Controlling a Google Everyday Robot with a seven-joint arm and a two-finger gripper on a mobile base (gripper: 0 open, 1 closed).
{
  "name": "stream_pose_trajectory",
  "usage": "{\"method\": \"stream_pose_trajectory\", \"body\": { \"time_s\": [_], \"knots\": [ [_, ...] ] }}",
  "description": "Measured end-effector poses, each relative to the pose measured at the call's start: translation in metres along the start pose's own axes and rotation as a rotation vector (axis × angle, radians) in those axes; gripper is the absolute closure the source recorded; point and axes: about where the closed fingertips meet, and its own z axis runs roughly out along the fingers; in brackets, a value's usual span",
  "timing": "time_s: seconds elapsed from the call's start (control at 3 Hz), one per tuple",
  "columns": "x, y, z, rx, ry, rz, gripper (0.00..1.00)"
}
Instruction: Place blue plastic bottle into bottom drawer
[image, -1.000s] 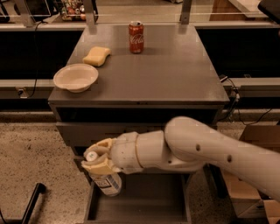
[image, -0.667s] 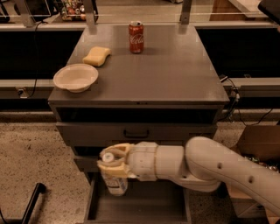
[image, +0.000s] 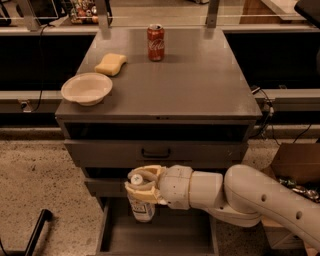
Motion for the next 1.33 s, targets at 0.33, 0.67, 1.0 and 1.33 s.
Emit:
{"method": "stream_pose_trajectory", "body": {
  "time_s": [0.33, 0.67, 1.0, 1.33],
  "knots": [
    [-0.002, -0.022, -0.007, 0.023, -0.107, -0.08, 1.0],
    [0.033, -0.057, -0.009, 0.037, -0.218, -0.18, 1.0],
    [0.089, -0.075, -0.006, 0.017, -0.266, -0.132, 1.0],
    [0.13, -0.072, -0.012, -0.013, -0.272, -0.031, 1.0]
  ]
}}
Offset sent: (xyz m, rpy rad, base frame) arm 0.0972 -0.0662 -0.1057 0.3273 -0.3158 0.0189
